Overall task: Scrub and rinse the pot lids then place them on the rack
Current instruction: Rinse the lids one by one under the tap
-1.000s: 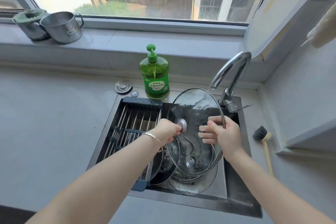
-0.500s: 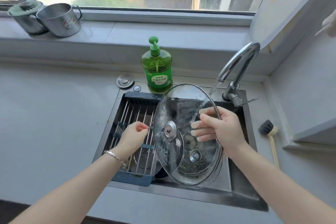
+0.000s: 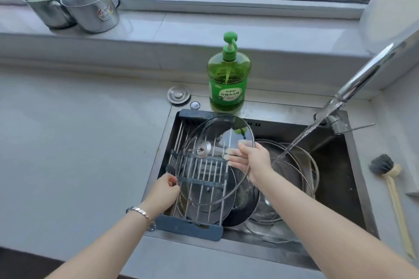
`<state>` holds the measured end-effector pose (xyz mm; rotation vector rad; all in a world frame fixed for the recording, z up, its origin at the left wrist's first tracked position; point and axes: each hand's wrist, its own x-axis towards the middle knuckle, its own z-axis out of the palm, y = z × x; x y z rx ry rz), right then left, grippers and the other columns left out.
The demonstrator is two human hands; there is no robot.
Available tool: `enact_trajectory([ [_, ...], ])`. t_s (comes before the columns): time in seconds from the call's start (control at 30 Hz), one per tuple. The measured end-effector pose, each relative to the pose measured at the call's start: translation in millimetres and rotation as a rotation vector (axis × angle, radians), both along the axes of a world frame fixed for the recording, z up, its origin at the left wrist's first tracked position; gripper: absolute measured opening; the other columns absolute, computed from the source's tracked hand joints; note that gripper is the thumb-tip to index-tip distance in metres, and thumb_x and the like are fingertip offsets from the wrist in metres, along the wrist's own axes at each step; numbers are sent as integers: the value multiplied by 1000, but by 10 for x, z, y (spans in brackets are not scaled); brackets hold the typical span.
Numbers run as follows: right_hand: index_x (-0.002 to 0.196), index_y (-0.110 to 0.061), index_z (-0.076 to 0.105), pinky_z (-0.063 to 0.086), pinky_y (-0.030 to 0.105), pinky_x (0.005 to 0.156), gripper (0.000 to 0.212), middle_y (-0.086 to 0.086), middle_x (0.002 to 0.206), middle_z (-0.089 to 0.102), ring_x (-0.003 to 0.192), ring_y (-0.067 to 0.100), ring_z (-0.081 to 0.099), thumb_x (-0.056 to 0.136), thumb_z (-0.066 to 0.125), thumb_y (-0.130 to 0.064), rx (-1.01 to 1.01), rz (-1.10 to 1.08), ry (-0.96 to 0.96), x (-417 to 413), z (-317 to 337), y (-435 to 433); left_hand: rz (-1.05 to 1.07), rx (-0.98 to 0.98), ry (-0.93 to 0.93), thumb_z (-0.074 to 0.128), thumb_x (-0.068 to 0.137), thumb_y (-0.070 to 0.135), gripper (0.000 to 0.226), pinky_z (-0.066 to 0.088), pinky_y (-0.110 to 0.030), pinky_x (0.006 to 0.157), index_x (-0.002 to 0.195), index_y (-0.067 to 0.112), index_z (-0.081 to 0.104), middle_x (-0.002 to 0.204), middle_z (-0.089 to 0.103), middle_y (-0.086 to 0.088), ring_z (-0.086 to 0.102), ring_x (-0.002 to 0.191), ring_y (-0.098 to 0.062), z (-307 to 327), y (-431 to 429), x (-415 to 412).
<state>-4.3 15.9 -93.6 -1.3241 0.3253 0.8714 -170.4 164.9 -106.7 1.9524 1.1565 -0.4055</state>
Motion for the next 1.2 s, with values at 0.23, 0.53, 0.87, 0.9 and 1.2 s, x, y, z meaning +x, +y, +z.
enact_trajectory([
  [0.23, 94, -10, 50, 58, 27, 57, 2, 12, 82, 66, 69, 24, 69, 96, 51, -12, -81, 84, 33, -17, -468, -39, -125, 23, 31, 47, 94, 15, 34, 41, -18, 53, 128, 15, 46, 99, 53, 3, 50, 62, -5, -189, -25, -46],
  [0.53, 104, -18, 60, 49, 34, 83, 32, -1, 93, 60, 84, 15, 55, 98, 35, -38, -581, 436, -232, -25, -990, -517, -348, 4, 8, 45, 95, 20, 52, 47, -25, 84, 145, 24, 29, 151, 28, -1, 60, 97, -12, -410, -407, 176],
  [0.87, 129, -2, 43, 39, 28, 92, 49, 14, 129, 55, 119, 29, 50, 89, 56, -28, -885, 681, -117, -94, -1431, -686, -329, 63, 53, 44, 95, 21, 54, 35, -35, 108, 146, 24, 25, 156, 16, -1, 30, 138, -21, -526, -565, 199],
  [0.9, 123, -2, 48, 40, 27, 89, 38, 14, 125, 57, 116, 30, 52, 90, 53, -21, -913, 698, -147, -96, -1454, -663, -324, 70, 46, 45, 95, 22, 54, 37, -36, 107, 146, 24, 24, 156, 17, -1, 32, 137, -22, -522, -583, 216],
  [1.2, 118, -1, 39, 43, 37, 86, 31, 19, 118, 57, 107, 36, 55, 88, 37, -7, -964, 786, -410, -82, -964, -624, -331, 122, 3, 44, 96, 22, 53, 31, -33, 109, 145, 24, 25, 157, 12, 0, 20, 142, -18, -369, -739, 340],
])
